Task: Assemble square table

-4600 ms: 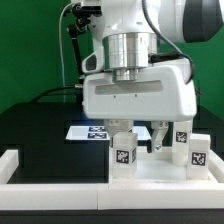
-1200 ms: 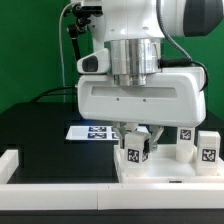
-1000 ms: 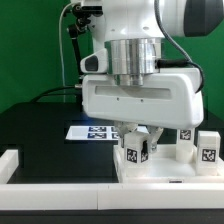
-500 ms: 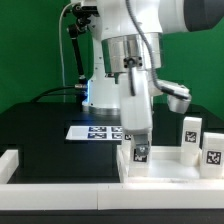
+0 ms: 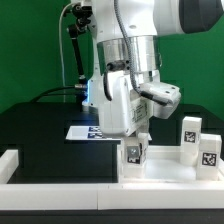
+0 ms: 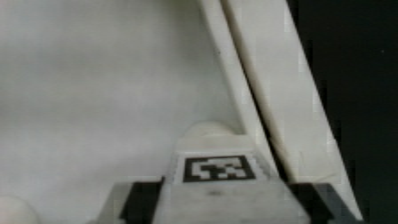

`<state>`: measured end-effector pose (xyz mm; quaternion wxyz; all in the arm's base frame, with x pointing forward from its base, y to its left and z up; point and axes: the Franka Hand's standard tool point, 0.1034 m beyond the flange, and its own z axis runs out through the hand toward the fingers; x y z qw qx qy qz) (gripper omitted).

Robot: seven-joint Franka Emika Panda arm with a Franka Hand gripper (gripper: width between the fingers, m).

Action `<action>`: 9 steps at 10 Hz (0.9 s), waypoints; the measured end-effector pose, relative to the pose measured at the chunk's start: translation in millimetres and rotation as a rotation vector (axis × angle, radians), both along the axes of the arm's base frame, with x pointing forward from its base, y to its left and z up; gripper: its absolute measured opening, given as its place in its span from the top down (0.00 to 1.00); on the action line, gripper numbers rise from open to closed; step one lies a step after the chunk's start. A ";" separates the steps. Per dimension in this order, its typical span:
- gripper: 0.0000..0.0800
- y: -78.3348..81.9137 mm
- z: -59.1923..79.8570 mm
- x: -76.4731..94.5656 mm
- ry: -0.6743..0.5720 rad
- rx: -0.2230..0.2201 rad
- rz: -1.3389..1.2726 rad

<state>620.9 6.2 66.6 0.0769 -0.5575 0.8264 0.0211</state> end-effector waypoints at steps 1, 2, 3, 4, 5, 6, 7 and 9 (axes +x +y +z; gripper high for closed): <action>0.63 0.2 -0.1 0.0 0.000 0.001 -0.001; 0.41 0.2 -0.1 0.0 -0.001 0.000 0.004; 0.41 2.1 1.2 -0.3 -0.005 -0.002 0.032; 0.23 7.8 8.2 -0.7 -0.013 0.004 0.042; 0.20 11.3 19.5 -0.9 -0.026 0.013 0.047; 0.20 13.4 33.1 0.3 -0.040 0.024 0.046; 0.19 15.0 49.1 4.2 -0.060 0.036 0.045; 0.19 17.8 77.8 11.2 -0.083 0.064 0.044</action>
Offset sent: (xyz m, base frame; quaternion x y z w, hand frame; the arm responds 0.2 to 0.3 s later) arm -0.0175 0.0133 0.0203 0.0046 -0.0004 -0.0127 0.9999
